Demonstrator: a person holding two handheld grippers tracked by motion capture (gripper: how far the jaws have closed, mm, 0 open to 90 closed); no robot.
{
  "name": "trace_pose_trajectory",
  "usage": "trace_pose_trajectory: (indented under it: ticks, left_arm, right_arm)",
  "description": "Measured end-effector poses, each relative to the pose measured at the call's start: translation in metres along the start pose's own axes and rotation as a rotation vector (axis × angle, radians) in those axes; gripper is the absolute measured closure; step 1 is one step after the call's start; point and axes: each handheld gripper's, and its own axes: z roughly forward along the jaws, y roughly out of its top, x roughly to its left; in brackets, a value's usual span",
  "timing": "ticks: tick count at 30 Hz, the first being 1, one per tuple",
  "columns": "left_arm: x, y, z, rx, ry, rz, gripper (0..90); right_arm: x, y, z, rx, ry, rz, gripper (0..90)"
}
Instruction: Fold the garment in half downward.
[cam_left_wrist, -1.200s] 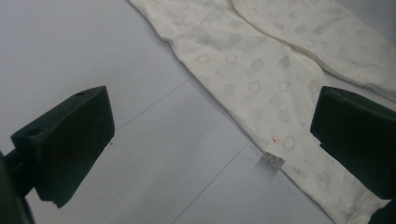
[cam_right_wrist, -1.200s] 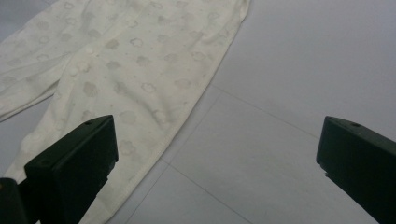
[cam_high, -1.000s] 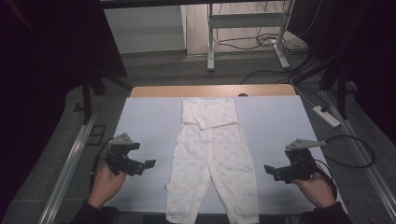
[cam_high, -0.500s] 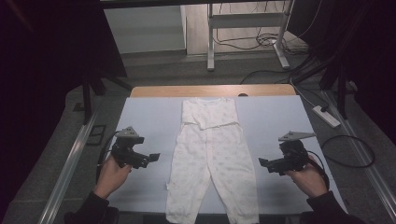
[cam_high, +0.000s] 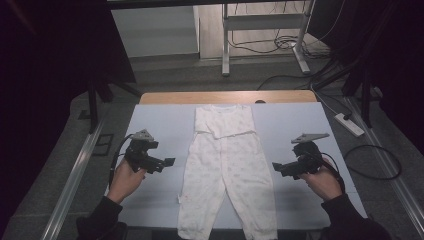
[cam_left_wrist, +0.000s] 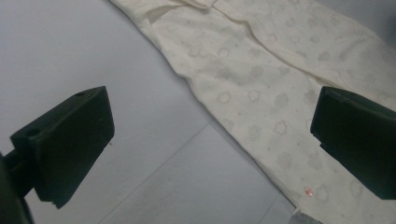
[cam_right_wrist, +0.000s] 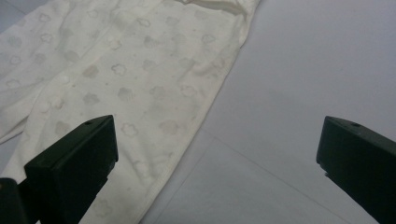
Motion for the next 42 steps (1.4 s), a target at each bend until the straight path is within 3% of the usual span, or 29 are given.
trace_pose_trajectory:
  ticks: [16,42]
  left_arm:
    - [0.01,0.024,0.019,0.016,-0.008,-0.002,0.0]
    - [0.026,0.049,0.058,0.075,-0.022,-0.001,0.0]
  right_arm:
    - [-0.007,0.025,0.02,-0.009,-0.005,0.006,0.0]
    - [-0.018,0.05,0.06,0.021,-0.027,0.0,0.0]
